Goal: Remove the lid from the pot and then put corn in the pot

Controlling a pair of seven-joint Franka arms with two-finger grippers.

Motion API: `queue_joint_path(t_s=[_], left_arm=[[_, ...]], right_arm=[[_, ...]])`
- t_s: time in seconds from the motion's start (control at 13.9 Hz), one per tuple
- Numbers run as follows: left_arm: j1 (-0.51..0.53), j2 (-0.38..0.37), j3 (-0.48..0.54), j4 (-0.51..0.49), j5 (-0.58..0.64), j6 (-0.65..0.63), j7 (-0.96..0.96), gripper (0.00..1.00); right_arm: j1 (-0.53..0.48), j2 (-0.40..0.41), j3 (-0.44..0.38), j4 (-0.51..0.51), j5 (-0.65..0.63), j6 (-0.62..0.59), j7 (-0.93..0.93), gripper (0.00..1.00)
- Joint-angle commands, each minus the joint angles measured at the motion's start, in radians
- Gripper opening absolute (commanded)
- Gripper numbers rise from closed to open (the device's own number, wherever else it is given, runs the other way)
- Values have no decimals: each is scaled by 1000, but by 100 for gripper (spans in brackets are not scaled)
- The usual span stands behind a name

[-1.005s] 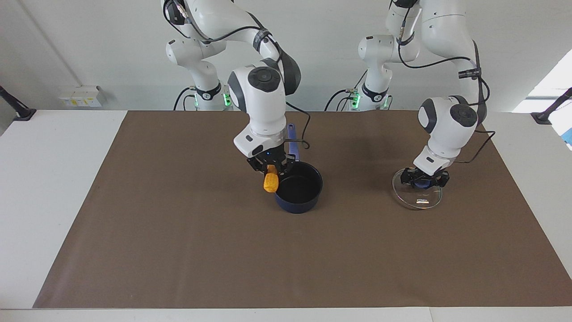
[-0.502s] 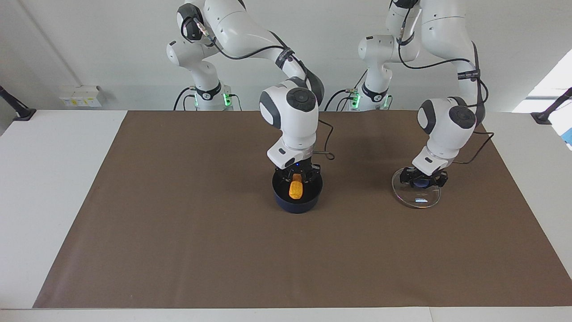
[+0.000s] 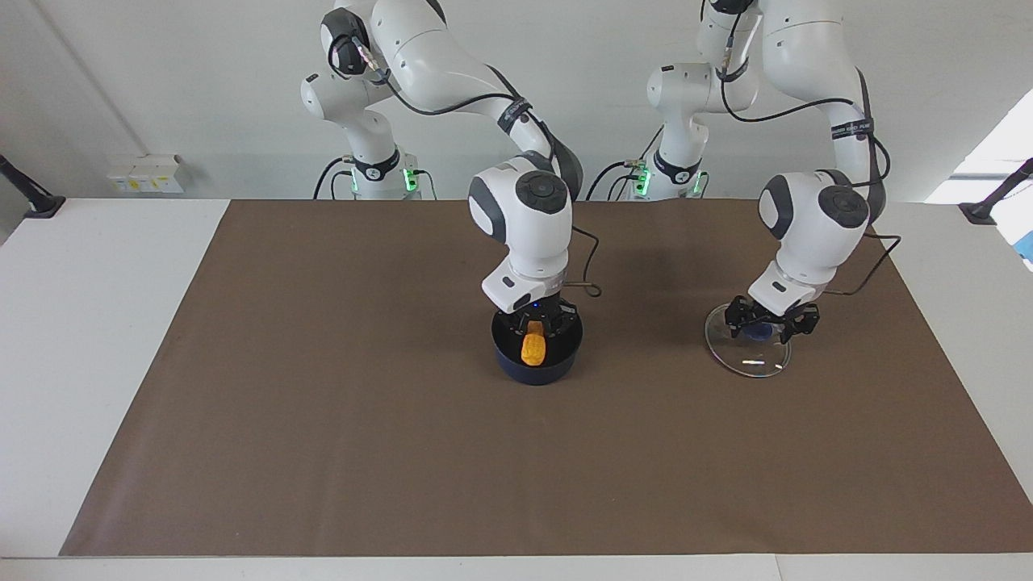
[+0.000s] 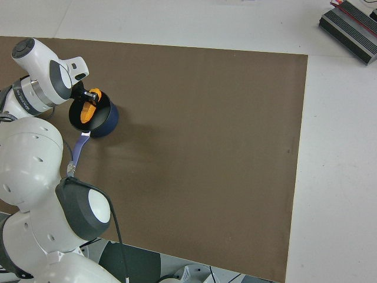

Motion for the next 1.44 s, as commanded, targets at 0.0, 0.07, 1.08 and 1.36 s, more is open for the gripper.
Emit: queue_joint_path(t_s=[0.0, 0.07, 1.08, 1.36], left_arm=[[-5, -17, -3, 150, -17, -200, -47, 100], [-7, -23, -5, 199, -39, -265, -79, 100], [8, -89, 3, 622, -51, -854, -148, 100], [10, -152, 0, 591, -47, -842, -124, 100]], right_arm=[[-7, -11, 7, -54, 8, 47, 2, 3], [-10, -12, 8, -60, 11, 53, 2, 5], [-7, -49, 28, -134, 83, 68, -32, 74], [-21, -43, 27, -111, 77, 68, -61, 86]])
